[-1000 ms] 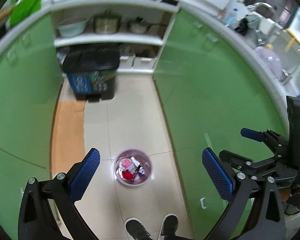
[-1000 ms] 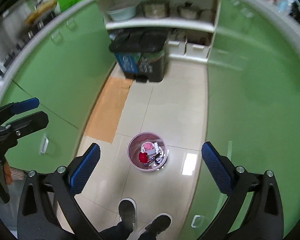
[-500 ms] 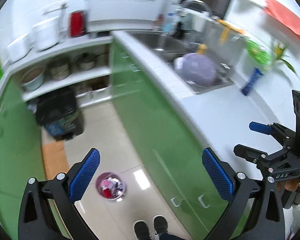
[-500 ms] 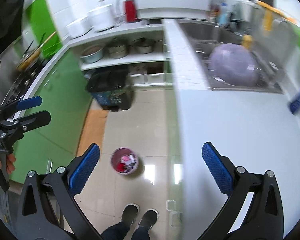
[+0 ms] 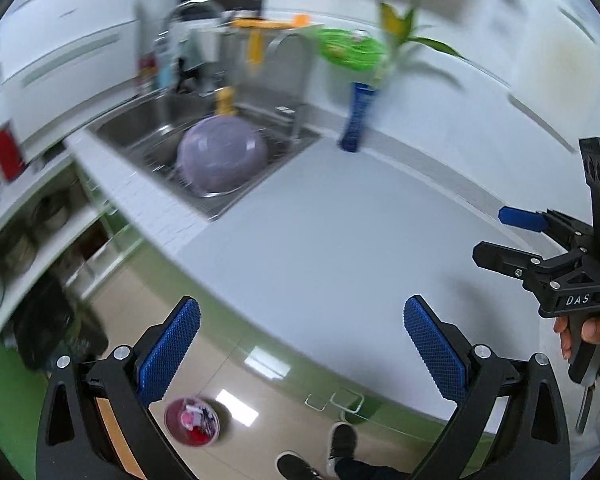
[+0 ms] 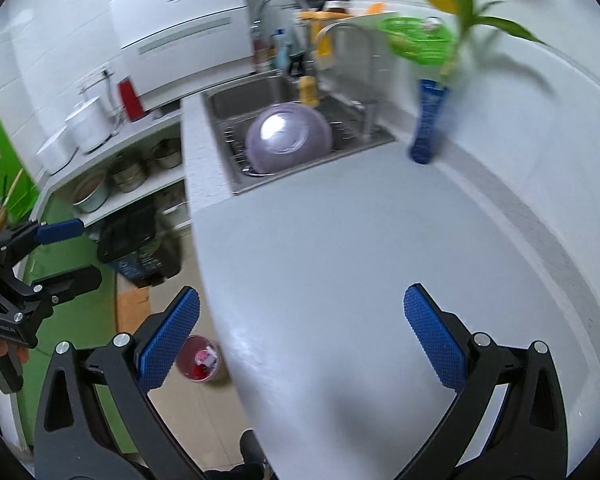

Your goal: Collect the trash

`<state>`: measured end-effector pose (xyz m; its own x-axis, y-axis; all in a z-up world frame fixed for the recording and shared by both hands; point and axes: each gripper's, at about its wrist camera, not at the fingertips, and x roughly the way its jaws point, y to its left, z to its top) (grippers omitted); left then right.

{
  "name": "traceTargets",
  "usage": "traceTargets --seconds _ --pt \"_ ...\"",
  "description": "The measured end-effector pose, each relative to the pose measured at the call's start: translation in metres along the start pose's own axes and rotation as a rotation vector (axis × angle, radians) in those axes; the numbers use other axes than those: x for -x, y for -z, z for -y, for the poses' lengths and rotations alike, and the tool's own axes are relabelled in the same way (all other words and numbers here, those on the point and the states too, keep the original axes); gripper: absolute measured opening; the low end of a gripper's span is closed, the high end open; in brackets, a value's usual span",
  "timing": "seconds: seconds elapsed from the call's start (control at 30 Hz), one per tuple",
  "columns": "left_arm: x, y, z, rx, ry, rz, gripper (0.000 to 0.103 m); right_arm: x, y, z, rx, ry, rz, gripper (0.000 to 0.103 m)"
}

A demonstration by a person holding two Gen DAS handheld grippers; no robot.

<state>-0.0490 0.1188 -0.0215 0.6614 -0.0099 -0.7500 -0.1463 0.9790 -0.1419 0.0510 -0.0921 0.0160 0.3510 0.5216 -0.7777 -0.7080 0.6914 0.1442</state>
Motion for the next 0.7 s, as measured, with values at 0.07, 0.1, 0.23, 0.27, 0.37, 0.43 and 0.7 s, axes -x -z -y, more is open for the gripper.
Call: traceTargets --seconds 0.07,0.1,0.23,0.27,0.37,0.43,0.7 --pt "-0.003 -0.006 0.012 -0.032 0.012 -0.004 0.098 0.007 0.001 0.011 -0.008 0.021 0.006 0.1" --pt "-0.004 -0.008 0.02 -0.048 0.022 -0.005 0.098 0.014 0.003 0.018 -0.018 0.033 0.014 0.1" --pt "-0.008 -0.017 0.044 -0.087 0.039 -0.004 0.098 0.036 0.008 0.037 -0.039 0.054 0.045 0.1" --pt "-0.008 -0.019 0.051 -0.101 0.038 -0.001 0.098 0.041 0.008 0.041 -0.042 0.055 0.055 0.1" --pt "-0.011 -0.023 0.062 -0.121 0.033 0.006 0.098 0.057 0.011 0.049 -0.051 0.066 0.079 0.1" --pt "-0.014 -0.027 0.068 -0.124 0.044 0.002 0.098 0.063 0.011 0.055 -0.059 0.063 0.09 0.1" --pt "-0.019 -0.036 0.091 -0.151 0.014 0.004 0.098 0.073 0.016 0.069 -0.073 0.06 0.105 0.1"
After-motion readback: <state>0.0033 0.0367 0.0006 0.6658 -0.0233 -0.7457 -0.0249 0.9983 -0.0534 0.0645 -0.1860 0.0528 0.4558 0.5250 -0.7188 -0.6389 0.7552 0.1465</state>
